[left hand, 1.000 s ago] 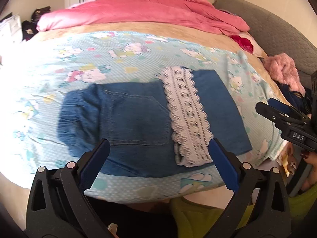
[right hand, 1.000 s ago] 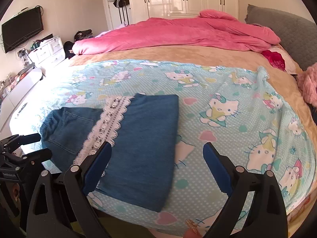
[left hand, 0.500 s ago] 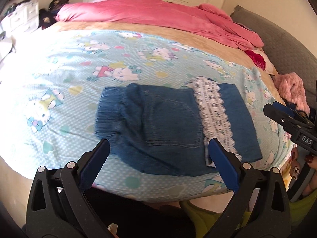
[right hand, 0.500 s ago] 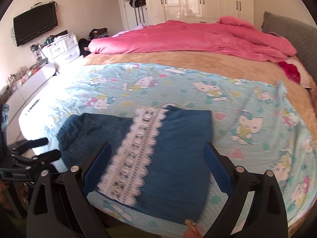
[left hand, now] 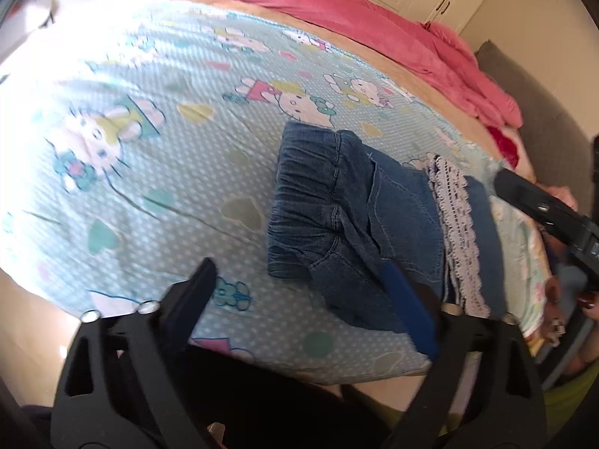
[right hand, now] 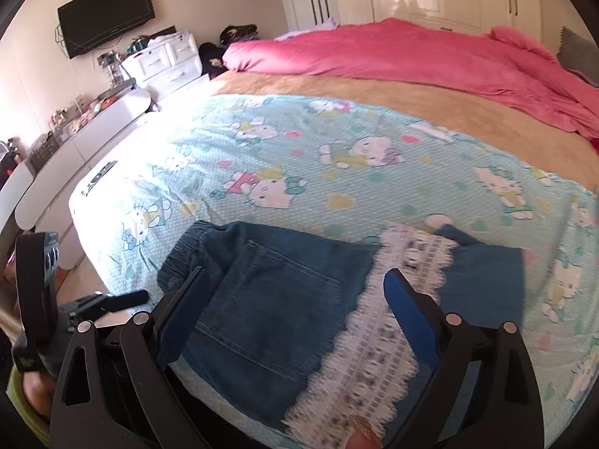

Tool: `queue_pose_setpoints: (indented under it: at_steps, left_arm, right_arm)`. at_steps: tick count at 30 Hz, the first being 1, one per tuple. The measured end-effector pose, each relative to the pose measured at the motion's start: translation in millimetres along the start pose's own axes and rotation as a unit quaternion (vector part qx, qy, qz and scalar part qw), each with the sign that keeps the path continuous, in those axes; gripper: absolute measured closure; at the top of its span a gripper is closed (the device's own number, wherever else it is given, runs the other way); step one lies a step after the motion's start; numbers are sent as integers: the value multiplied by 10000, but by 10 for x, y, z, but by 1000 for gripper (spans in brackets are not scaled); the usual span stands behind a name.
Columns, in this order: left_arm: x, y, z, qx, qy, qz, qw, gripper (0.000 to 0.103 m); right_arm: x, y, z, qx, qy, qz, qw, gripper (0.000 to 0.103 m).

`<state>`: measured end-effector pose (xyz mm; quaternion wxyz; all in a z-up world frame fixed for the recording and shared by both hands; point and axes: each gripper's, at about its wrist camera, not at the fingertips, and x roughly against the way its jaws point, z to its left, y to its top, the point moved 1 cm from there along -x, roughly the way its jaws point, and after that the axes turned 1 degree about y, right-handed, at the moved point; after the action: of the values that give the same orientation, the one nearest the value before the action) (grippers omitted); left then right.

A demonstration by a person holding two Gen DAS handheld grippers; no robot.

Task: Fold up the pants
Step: 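Grasp the elastic waistband end with both grippers and fold it over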

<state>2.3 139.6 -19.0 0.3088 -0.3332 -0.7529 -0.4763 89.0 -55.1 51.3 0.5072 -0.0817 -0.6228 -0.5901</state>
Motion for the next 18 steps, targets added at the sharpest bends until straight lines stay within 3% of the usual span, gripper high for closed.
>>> queue_pose_setpoints:
  at_steps: [3,9,18]
  left_arm:
    - [-130,-23,18,113,-264,167,9994,59]
    - [-182,-29,4,255,-567,178,9979,66]
    - [-186,-50,-74,84,-460,145,9988,67]
  right_arm:
    - [-211,83,125,69,95,168,9998,10]
    - [-649,226,372,71,459,616,9970,10]
    - [-1156,265,532,-433,469,1031,9926,10]
